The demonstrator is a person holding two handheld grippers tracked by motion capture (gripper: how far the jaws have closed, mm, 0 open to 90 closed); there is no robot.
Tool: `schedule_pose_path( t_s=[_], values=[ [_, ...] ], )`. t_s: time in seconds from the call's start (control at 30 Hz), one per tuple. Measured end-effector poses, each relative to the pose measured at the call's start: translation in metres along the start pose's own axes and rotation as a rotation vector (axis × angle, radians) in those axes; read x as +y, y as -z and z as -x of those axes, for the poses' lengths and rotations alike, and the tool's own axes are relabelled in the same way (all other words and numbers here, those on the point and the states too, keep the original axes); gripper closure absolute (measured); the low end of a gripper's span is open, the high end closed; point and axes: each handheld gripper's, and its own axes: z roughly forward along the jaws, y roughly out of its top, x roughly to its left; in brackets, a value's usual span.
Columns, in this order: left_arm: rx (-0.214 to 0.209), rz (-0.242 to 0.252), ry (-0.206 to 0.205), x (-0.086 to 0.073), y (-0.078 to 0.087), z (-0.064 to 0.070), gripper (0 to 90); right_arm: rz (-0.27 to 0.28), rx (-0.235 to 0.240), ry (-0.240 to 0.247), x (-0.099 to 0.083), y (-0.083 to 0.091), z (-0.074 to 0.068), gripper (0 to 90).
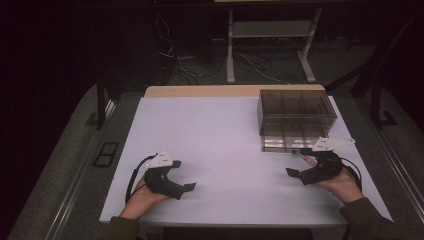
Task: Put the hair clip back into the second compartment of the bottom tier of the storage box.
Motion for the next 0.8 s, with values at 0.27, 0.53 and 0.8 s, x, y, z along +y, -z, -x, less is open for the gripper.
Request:
schedule_pose_path(
  t_s=[0.27,0.53,0.8],
  values=[
    [-0.005,-0.004,-0.004,-0.001,0.0,0.0,0.0,0.004,-0.014,-0.008,-0.002,0.004,0.006,1.6],
    [-0.008,-0.006,-0.003,-0.001,-0.001,0.001,0.0,-0.002,-0.027,-0.013,-0.004,0.007,0.011,1.7],
    [-0.009,-0.004,-0.002,-0.001,-0.001,0.001,0.0,-0.002,-0.041,-0.026,-0.006,0.009,0.017,1.7]
  ],
)
